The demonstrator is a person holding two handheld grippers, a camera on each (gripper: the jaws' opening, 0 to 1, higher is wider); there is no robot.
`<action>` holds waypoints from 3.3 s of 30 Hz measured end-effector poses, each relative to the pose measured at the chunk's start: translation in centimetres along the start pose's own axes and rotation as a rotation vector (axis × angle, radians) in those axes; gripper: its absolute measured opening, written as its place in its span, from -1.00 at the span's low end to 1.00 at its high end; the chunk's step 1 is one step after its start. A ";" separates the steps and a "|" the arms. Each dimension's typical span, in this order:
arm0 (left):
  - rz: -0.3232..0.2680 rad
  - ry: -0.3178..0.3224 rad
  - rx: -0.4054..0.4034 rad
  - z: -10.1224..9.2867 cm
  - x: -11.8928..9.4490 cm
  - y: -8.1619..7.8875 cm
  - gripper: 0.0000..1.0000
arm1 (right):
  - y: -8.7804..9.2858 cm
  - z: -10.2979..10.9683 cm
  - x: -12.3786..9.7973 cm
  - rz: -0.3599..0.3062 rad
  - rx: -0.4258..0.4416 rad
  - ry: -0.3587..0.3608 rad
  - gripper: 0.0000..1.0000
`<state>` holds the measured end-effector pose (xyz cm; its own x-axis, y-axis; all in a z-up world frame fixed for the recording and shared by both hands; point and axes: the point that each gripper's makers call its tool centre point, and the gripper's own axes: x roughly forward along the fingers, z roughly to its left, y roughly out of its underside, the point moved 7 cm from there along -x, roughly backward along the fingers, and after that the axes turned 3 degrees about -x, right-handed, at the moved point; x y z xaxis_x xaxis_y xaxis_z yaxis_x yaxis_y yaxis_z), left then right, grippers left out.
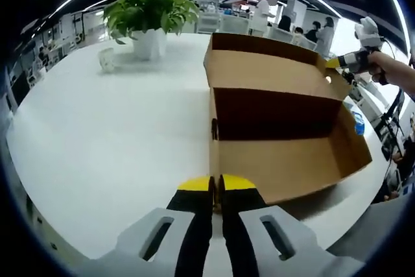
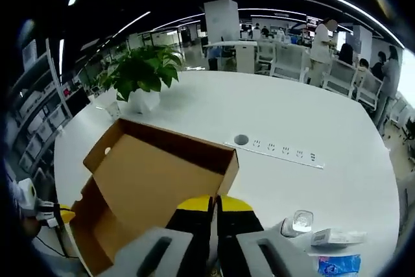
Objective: Operate the shoe box by opening the lid, removing the specified soft item, and placing it in the target area until the item is outside and the box remains undamaged.
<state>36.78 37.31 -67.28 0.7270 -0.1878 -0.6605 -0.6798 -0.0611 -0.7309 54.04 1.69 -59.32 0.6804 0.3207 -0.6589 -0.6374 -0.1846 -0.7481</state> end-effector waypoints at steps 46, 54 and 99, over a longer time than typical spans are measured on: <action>0.001 0.033 0.021 0.0 0.3 -0.2 -0.94 | 3.2 2.8 -7.0 -0.231 0.023 0.007 -1.00; -0.004 0.029 0.027 -0.1 0.1 -0.2 -0.95 | 4.1 3.1 -7.8 -0.249 0.016 -0.004 -1.00; -0.009 0.046 0.021 0.3 -0.3 0.1 -0.93 | 7.8 5.5 -10.2 -0.257 0.005 -0.093 -1.00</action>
<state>36.55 37.65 -67.26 0.7276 -0.2324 -0.6455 -0.6706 -0.0421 -0.7407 40.15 2.07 -58.07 0.7840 0.4406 -0.4373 -0.4499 -0.0820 -0.8893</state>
